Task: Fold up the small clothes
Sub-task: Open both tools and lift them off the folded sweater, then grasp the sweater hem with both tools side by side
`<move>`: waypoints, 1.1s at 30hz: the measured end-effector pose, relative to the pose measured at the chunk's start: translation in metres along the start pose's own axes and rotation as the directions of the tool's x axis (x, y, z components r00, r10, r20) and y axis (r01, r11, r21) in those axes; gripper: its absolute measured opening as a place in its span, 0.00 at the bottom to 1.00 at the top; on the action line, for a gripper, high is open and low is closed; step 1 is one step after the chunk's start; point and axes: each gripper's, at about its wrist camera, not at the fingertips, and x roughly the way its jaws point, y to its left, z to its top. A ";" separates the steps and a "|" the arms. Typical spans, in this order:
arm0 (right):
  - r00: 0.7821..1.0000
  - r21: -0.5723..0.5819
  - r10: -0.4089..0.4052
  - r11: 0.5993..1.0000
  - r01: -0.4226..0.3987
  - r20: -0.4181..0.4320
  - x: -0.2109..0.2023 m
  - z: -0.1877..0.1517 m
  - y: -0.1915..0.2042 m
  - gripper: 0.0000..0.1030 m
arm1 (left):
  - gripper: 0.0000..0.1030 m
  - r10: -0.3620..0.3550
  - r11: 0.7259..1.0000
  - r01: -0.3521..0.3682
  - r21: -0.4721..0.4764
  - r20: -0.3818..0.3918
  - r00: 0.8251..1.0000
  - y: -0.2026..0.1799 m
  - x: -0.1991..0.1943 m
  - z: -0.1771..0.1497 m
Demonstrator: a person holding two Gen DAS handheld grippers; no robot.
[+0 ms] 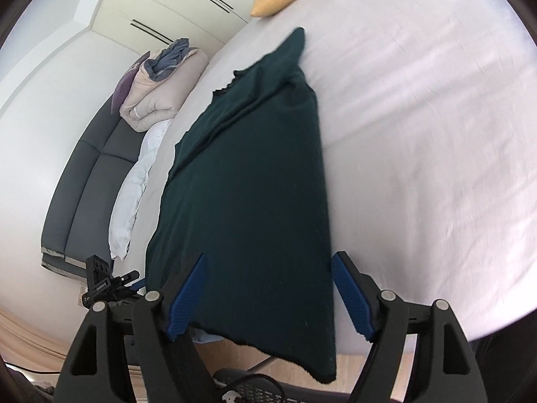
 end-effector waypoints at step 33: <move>0.997 0.064 0.035 0.997 -0.031 -0.069 -0.017 -0.014 -0.016 0.75 | 0.14 -0.115 0.993 0.116 -0.009 -0.232 0.966 0.012 0.038 0.015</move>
